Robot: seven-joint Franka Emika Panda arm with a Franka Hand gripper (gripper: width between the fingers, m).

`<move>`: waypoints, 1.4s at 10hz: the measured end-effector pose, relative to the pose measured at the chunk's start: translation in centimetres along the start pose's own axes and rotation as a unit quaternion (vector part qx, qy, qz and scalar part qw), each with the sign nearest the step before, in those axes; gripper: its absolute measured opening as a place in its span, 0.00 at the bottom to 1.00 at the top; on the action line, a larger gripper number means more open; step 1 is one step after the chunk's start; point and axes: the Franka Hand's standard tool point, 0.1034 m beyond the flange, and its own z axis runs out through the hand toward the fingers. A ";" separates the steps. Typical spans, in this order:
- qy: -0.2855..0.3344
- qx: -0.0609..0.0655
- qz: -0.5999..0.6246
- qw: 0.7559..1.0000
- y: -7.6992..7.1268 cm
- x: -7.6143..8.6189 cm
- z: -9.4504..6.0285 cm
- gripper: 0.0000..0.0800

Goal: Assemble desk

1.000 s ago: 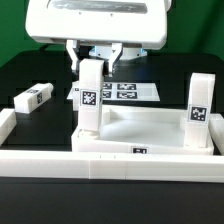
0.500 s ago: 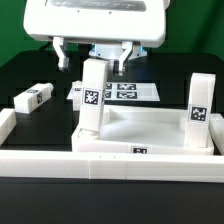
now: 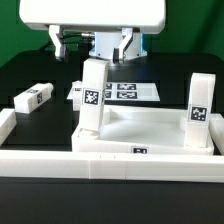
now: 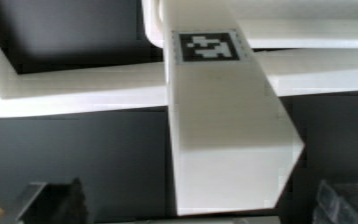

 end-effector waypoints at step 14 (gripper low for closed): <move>-0.243 0.026 -0.055 0.968 -1.3 0.0 1.1 0.81</move>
Offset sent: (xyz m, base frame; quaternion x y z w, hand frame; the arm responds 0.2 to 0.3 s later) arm 0.0001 -0.0139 -0.0181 -0.0444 0.0143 -0.0092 0.9989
